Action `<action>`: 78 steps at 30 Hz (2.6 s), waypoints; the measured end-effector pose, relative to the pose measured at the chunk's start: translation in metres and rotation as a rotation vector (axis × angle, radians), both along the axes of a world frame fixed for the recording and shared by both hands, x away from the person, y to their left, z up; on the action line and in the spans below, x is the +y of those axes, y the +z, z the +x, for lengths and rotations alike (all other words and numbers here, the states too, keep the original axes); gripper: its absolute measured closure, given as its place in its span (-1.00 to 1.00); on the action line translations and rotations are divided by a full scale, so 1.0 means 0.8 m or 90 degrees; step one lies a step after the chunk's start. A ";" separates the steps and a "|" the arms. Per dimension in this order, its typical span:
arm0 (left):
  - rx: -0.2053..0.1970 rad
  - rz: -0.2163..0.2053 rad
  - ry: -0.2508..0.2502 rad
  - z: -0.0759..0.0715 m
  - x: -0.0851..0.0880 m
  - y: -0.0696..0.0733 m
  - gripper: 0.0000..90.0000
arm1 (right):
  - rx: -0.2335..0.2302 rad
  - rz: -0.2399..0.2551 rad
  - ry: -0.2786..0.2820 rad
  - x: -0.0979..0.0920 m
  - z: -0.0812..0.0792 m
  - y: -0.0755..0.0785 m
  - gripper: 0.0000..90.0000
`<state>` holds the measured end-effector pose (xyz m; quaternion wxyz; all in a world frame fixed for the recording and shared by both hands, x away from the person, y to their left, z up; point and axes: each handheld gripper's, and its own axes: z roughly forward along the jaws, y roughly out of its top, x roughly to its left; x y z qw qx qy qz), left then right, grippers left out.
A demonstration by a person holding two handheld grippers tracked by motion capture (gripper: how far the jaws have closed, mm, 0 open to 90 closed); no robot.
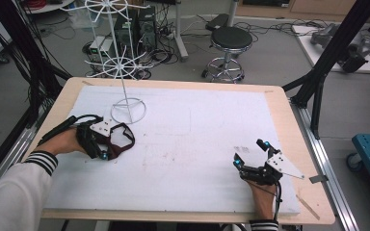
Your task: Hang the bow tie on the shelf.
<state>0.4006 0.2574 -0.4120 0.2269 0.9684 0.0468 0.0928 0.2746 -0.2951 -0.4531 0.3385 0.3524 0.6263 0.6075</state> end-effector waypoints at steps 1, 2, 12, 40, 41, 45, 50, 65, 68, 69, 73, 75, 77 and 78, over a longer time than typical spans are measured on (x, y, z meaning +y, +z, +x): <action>0.000 0.002 -0.001 0.000 0.000 0.000 -0.67 | 0.000 0.000 0.000 0.000 0.000 0.000 -0.98; 0.005 0.003 -0.004 0.000 0.000 -0.001 -0.58 | 0.002 0.004 0.000 0.000 0.000 0.000 -0.98; 0.018 0.008 -0.018 0.002 0.002 0.002 0.01 | 0.001 0.008 0.001 -0.001 0.000 0.000 -0.98; 0.019 -0.048 0.094 -0.007 0.001 0.023 0.64 | -0.004 0.008 0.000 -0.001 0.000 0.000 -0.98; 0.014 -0.051 0.100 -0.008 0.003 0.025 0.64 | -0.004 0.008 0.000 -0.001 0.000 0.000 -0.98; 0.007 -0.069 0.110 -0.013 0.007 0.031 0.64 | -0.004 0.007 0.000 -0.001 0.000 0.000 -0.98; 0.009 -0.140 0.125 -0.018 0.016 0.046 0.64 | -0.003 0.007 0.001 -0.001 0.000 0.000 -0.98; -0.017 -0.300 0.209 -0.028 0.054 0.084 0.64 | -0.005 0.008 -0.001 -0.001 0.000 0.000 -0.98; -0.023 -0.316 0.228 -0.029 0.059 0.088 0.64 | -0.005 0.007 0.000 -0.001 0.000 0.000 -0.98; -0.024 -0.324 0.233 -0.029 0.059 0.089 0.64 | -0.002 0.008 -0.001 -0.001 0.000 0.000 -0.98; -0.040 -0.345 0.249 -0.030 0.062 0.094 0.64 | -0.004 0.008 0.000 -0.001 0.000 0.000 -0.98; -0.045 -0.359 0.260 -0.031 0.063 0.096 0.64 | -0.004 0.007 -0.001 -0.001 0.000 0.000 -0.98; -0.051 -0.367 0.272 -0.032 0.065 0.098 0.64 | -0.005 0.007 -0.001 -0.001 0.000 0.000 -0.98; -0.051 -0.380 0.286 -0.032 0.069 0.101 0.64 | -0.004 0.007 0.000 -0.001 0.000 0.000 -0.98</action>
